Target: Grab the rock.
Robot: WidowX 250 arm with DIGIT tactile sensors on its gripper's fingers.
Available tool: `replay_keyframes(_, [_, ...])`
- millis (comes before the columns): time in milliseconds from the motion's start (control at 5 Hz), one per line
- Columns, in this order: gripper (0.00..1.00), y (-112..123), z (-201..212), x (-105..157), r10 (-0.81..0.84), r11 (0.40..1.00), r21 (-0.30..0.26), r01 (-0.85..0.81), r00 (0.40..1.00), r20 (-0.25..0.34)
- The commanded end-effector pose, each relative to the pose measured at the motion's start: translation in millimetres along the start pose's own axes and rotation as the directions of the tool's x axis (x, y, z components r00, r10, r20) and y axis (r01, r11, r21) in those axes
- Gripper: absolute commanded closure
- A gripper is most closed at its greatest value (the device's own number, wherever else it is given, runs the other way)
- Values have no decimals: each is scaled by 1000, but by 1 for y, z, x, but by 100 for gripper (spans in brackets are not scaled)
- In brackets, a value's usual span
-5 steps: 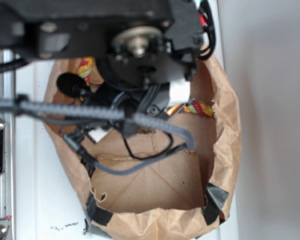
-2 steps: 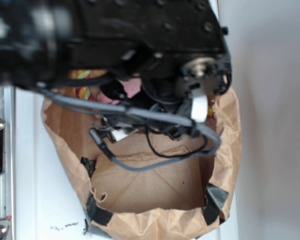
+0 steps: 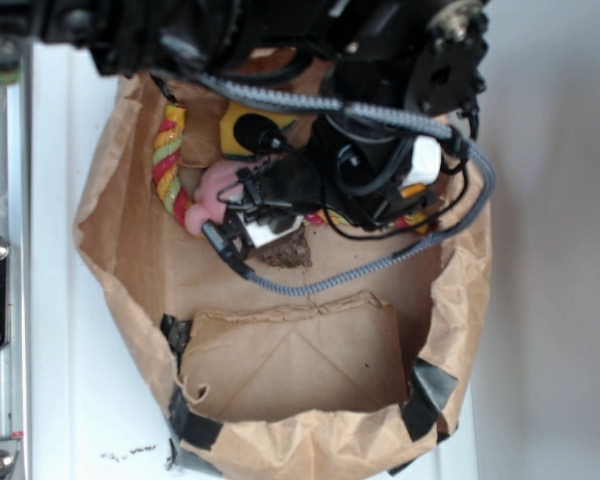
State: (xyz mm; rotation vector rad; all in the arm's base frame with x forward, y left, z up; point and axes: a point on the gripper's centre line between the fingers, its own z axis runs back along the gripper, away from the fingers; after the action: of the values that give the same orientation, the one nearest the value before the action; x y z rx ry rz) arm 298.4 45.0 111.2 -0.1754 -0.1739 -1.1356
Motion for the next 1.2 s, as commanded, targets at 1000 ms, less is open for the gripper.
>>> replay_keyframes(1000, [0, -14, -12, 35, -155, 983, 96, 154, 988, 5])
